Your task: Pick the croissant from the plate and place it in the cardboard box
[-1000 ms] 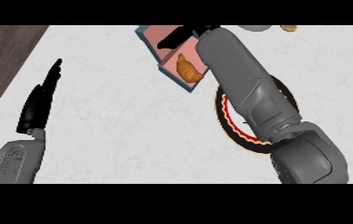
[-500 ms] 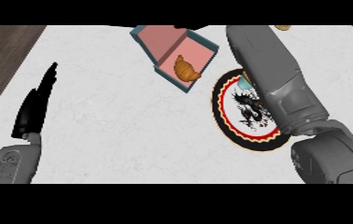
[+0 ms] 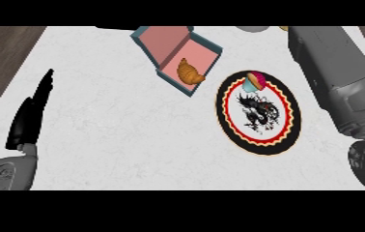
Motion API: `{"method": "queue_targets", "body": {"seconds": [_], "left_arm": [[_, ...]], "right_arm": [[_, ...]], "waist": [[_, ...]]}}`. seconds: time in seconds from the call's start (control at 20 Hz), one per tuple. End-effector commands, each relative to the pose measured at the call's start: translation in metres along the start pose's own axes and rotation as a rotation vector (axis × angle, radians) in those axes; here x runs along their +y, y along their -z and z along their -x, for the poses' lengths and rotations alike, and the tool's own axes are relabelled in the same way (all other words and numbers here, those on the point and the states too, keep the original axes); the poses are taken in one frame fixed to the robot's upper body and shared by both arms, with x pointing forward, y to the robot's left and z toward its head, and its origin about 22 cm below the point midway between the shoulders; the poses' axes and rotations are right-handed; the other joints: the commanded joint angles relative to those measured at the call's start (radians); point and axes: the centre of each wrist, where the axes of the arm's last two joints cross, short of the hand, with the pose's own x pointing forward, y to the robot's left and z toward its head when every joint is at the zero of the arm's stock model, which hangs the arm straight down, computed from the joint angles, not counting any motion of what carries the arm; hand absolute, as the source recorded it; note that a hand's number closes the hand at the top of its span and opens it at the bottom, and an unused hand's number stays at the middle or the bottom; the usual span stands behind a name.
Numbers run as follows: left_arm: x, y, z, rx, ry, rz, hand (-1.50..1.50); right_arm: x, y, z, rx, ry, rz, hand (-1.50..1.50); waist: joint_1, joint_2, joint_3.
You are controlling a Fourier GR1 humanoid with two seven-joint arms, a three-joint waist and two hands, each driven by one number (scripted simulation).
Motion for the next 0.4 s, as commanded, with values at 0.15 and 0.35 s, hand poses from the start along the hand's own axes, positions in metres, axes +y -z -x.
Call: {"method": "queue_targets", "body": {"seconds": [0.15,0.35], "left_arm": [[0.007,-0.005,0.011,0.012,0.021,-0.008,0.00],[0.009,0.005,0.000,0.002,-0.005,0.001,0.00]], "right_arm": [[-0.088,-0.027,0.032,-0.001,-0.029,0.002,-1.50],[-0.105,-0.028,0.030,0.041,-0.094,-0.077,-1.50]], "waist": [[-0.010,0.001,0.002],[0.000,0.006,0.002]]}}
